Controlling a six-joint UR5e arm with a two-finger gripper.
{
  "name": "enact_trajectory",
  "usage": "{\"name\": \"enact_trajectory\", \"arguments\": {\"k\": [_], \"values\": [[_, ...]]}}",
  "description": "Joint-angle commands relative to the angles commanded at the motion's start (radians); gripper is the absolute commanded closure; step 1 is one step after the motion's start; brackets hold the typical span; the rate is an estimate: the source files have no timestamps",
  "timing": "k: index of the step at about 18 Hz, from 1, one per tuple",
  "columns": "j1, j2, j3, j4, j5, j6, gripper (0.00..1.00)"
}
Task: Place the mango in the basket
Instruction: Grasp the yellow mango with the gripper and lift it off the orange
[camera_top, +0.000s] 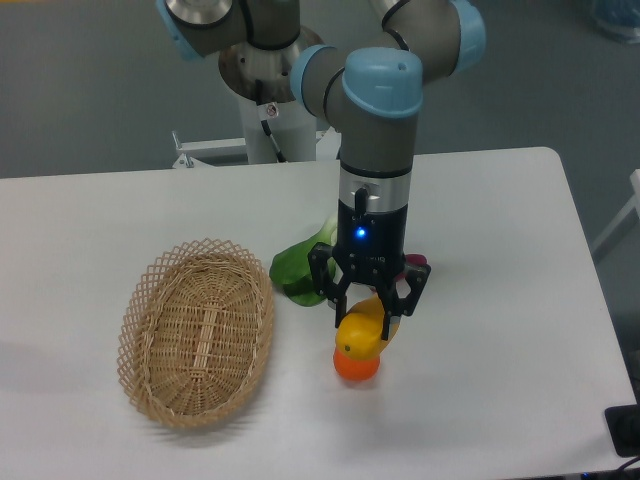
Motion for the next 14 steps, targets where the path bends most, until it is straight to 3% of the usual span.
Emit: {"name": "enact_trajectory", "arguments": {"k": [8, 14], "values": [[-0.003, 0.009, -0.026, -0.005, 0.008, -0.005, 0.51], [-0.047, 0.043, -0.119, -0.005, 0.080, -0.009, 0.51]]}}
